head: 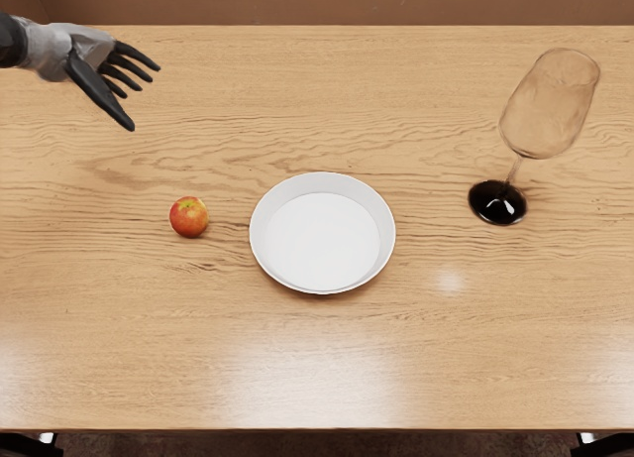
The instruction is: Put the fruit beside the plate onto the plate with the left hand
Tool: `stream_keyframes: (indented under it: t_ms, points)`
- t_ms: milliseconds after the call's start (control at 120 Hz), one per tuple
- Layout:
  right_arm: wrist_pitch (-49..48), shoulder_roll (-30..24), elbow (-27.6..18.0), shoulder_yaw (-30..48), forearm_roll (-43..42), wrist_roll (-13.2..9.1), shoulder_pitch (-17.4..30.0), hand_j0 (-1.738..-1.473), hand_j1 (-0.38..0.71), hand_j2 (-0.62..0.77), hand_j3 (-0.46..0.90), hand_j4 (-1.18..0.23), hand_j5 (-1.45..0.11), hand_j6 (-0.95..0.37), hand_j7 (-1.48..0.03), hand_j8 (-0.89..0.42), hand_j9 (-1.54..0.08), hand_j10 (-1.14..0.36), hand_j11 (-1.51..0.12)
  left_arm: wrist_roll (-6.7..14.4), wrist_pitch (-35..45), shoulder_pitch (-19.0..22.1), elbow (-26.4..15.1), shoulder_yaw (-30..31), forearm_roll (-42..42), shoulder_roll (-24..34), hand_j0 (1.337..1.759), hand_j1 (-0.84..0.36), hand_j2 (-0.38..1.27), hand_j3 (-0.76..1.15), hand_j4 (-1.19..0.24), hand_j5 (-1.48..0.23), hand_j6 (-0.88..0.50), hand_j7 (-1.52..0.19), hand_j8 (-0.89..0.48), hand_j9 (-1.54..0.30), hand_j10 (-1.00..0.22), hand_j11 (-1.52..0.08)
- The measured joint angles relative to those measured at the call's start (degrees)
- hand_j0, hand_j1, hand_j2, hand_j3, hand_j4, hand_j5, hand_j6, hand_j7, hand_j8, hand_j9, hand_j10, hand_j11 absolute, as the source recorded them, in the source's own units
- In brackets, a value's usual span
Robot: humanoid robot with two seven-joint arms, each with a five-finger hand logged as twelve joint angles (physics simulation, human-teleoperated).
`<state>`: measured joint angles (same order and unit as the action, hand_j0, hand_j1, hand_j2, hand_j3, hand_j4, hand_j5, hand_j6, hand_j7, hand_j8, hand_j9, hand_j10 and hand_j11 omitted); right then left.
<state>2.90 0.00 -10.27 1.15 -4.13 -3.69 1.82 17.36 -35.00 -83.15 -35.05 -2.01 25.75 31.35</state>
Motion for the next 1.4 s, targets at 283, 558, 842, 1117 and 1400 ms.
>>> stream_keyframes:
  t_ms: [283,558,842,1117,1400]
  points:
    - [0.0,0.0,0.0,-0.01,0.0,0.0,0.02,-1.658,-0.32,-0.01,0.0,-0.03,-0.03,-0.03,-0.03,-0.03,-0.03,-0.03,-0.03,4.01,0.0,-10.54,-20.11,11.34,1.46,3.33,1.658,0.05,0.05,0.0,-0.25,-0.32,-0.25,-0.32,-0.25,-0.32,-0.25,-0.32]
    - [0.0,0.0,0.0,-0.01,0.0,0.0,0.02,-1.658,-0.32,-0.01,0.0,-0.03,-0.03,-0.03,-0.03,-0.03,-0.03,-0.03,-0.03,3.94,17.36,-25.76,-45.43,39.11,-7.03,4.42,1.658,0.05,0.05,0.0,-0.25,-0.32,-0.25,-0.32,-0.25,-0.32,-0.25,-0.32]
    - [0.0,0.0,0.0,-0.01,0.0,0.0,0.02,-1.658,-0.32,-0.01,0.0,-0.03,-0.03,-0.03,-0.03,-0.03,-0.03,-0.03,-0.03,3.91,32.74,-28.07,-53.15,46.23,-5.66,0.63,1.658,0.05,0.05,0.0,-0.25,-0.32,-0.25,-0.32,-0.25,-0.32,-0.25,-0.32]
    - [0.0,0.0,0.0,-0.01,0.0,0.0,0.02,-1.658,-0.32,-0.01,0.0,-0.03,-0.03,-0.03,-0.03,-0.03,-0.03,-0.03,-0.03,4.16,41.21,-24.73,-52.07,47.35,5.28,-7.17,1.658,0.05,0.05,0.0,-0.25,-0.32,-0.25,-0.32,-0.25,-0.32,-0.25,-0.32]
    - [0.0,0.0,0.01,-0.01,0.0,0.0,0.02,-1.658,-0.32,-0.01,0.0,-0.03,-0.03,-0.03,-0.03,-0.03,-0.03,-0.03,-0.03,4.16,42.35,-21.56,-50.32,48.2,5.97,-9.67,1.658,0.05,0.05,0.0,-0.25,-0.32,-0.25,-0.32,-0.25,-0.32,-0.25,-0.32]
